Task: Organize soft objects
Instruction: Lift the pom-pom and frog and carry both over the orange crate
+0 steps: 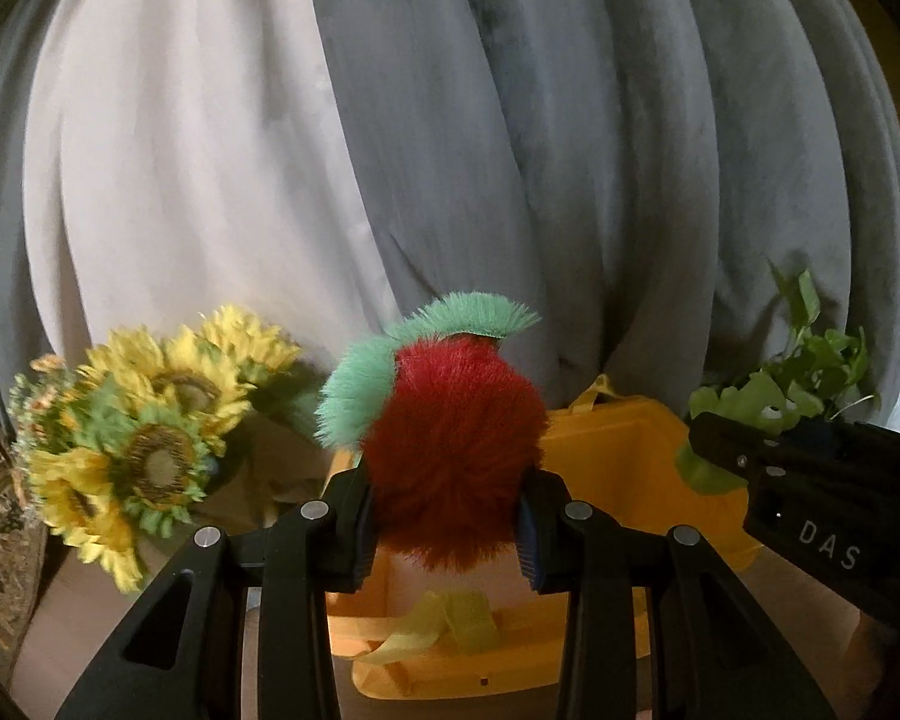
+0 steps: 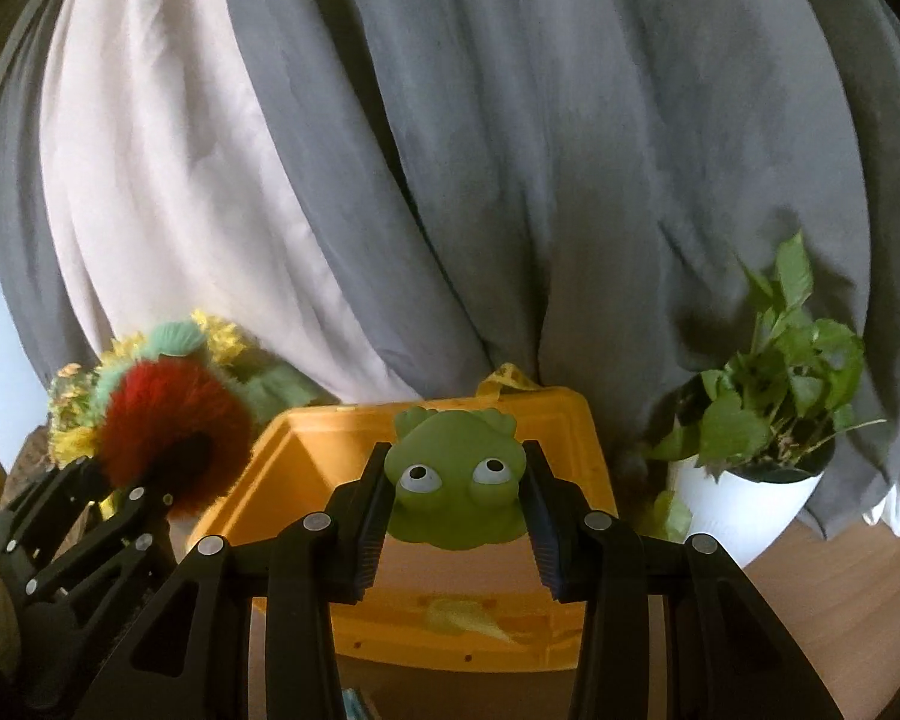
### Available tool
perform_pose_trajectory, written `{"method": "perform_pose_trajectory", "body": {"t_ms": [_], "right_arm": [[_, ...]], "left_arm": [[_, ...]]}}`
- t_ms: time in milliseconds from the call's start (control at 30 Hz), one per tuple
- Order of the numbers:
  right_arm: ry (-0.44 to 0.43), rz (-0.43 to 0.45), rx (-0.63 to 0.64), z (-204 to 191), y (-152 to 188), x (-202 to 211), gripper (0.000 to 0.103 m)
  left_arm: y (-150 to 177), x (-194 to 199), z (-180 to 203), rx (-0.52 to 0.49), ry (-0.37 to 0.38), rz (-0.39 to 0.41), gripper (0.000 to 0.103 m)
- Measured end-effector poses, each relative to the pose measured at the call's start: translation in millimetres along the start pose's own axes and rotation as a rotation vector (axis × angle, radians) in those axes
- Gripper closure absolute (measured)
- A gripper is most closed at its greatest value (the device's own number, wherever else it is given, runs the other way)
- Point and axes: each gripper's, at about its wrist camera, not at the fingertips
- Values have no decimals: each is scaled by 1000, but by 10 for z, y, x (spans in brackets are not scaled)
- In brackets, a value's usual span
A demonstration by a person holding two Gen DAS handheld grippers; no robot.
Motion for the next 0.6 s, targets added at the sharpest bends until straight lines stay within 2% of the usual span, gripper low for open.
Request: {"method": "perform_pose_trajectory", "body": {"t_ms": [200, 467, 600], "right_arm": [[15, -61, -5, 44, -76, -307, 61], [35, -142, 2, 81, -110, -618, 61], [41, -178, 6, 104, -124, -740, 61]], "left_arm": [[-16, -356, -9, 0, 42, -73, 66], [-50, -695, 51, -40, 56, -149, 64], [-66, -777, 67, -51, 46, -166, 59]]}}
Point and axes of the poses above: each gripper's, at about its wrist camera, not at the fingertips, and x roughly against the way its jaws point, z to its right, y to its underside, and after that the axes turned 14 degrees about -z, right-handed
